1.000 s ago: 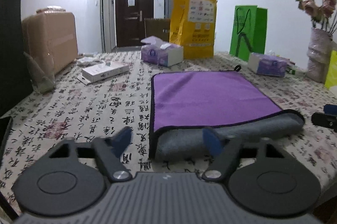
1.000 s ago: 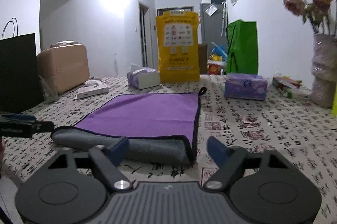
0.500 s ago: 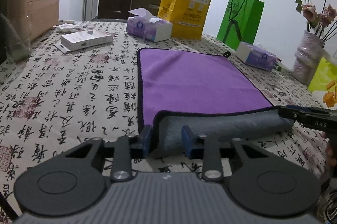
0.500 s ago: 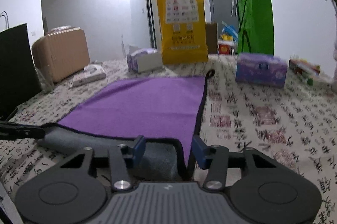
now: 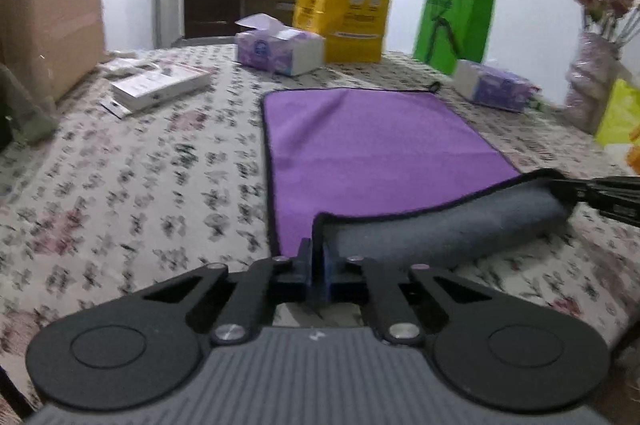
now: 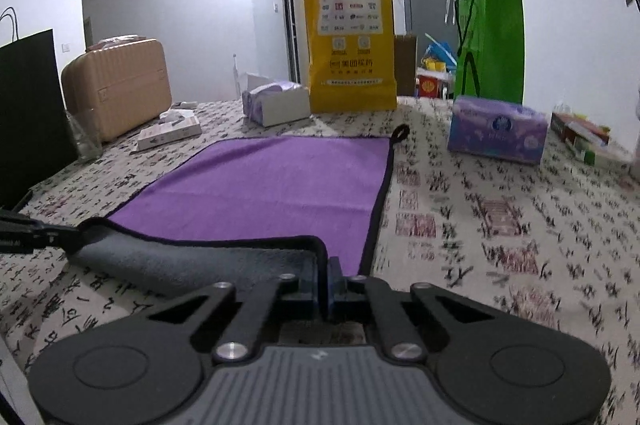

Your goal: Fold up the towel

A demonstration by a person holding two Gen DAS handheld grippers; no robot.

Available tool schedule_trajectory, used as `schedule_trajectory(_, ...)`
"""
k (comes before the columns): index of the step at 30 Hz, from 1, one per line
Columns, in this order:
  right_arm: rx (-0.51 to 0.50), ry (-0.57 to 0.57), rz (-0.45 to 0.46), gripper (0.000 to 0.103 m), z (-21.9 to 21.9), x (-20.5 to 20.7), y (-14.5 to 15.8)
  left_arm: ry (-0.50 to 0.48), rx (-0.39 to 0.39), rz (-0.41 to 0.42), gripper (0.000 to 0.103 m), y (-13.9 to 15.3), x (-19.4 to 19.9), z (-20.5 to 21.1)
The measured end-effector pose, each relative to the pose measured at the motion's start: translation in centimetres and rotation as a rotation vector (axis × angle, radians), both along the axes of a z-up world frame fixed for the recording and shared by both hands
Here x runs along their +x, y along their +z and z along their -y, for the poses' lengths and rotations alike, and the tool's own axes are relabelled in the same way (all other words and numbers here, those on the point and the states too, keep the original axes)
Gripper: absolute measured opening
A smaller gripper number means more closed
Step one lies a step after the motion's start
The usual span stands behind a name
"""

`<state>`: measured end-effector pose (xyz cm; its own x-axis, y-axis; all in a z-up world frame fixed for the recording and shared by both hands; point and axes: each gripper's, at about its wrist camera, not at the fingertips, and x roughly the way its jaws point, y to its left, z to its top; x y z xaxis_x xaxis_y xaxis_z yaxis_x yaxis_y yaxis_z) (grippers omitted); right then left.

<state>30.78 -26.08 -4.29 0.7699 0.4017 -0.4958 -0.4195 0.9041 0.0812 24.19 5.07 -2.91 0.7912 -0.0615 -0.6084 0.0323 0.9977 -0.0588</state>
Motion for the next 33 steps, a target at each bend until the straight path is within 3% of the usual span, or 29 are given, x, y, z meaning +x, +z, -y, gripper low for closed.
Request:
schedule_trajectory(9,-0.056,0.004,0.076,0.004,-1.0,3.0,2.0,0.050,0.070,0.077,0.005,2.4,4.3,-0.4)
schedule_trajectory(17,-0.095,0.011,0.132,0.004,-1.8,6.9,3.7,0.026,0.116,0.154,0.005,4.8,9.6,-0.6)
schedule_trajectory(21,-0.100,0.008,0.119,0.004,-2.1,10.1,3.5,0.012,0.133,0.142,0.005,4.9,13.0,-0.8)
schedule_trajectory(33,-0.160,0.022,0.109,0.004,-4.3,19.2,2.9,0.036,0.065,0.050,0.005,3.3,22.5,-3.3)
